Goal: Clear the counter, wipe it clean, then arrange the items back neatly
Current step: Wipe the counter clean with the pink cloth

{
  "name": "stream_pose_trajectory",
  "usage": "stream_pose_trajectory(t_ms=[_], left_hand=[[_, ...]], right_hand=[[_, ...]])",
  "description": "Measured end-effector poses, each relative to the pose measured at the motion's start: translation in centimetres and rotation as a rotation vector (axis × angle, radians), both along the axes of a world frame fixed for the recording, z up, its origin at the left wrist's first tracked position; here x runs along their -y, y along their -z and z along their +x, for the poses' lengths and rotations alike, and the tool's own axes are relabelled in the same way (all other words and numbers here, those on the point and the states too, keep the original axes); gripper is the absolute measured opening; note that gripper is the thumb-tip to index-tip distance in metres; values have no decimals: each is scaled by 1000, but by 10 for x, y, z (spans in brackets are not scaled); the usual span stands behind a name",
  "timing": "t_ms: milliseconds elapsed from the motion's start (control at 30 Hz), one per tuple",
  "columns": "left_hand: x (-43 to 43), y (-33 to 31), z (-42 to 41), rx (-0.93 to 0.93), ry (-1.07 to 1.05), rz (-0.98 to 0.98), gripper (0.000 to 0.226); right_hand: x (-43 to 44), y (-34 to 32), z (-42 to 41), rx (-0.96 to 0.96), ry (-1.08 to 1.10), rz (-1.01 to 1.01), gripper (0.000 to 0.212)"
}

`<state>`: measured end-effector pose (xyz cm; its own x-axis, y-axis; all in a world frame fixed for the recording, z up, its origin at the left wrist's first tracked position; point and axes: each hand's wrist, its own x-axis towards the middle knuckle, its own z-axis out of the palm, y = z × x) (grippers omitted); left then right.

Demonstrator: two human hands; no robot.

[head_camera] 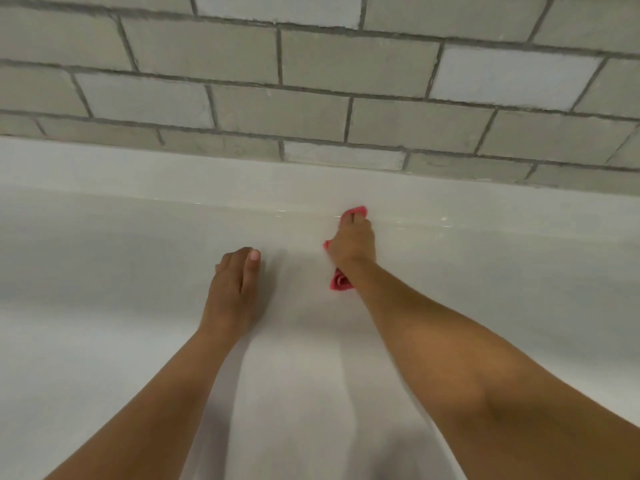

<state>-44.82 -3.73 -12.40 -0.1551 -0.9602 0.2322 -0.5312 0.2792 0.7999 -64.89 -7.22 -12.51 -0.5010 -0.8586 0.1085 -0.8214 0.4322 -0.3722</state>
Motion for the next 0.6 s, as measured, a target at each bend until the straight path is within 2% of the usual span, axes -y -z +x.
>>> stream_pose_trajectory(t_ms=[67, 167, 233, 333, 467, 600], left_hand=[[1, 0, -1, 39, 13, -5, 37], [-1, -3, -4, 75, 36, -5, 37], [-2, -5, -4, 91, 40, -9, 37], [-2, -5, -1, 101, 43, -4, 39], [-6, -5, -1, 109, 75, -3, 40], [-16, -13, 4, 24, 115, -54, 37]], right_hand=[[3, 0, 26, -19, -200, -15, 72], [-18, 1, 36, -21, -485, -100, 45], [-35, 3, 12, -4, -511, -180, 42], [-74, 4, -59, -40, -302, -191, 48], [-171, 6, -149, -114, 102, -145, 38], [-242, 0, -157, -71, 420, -163, 36]])
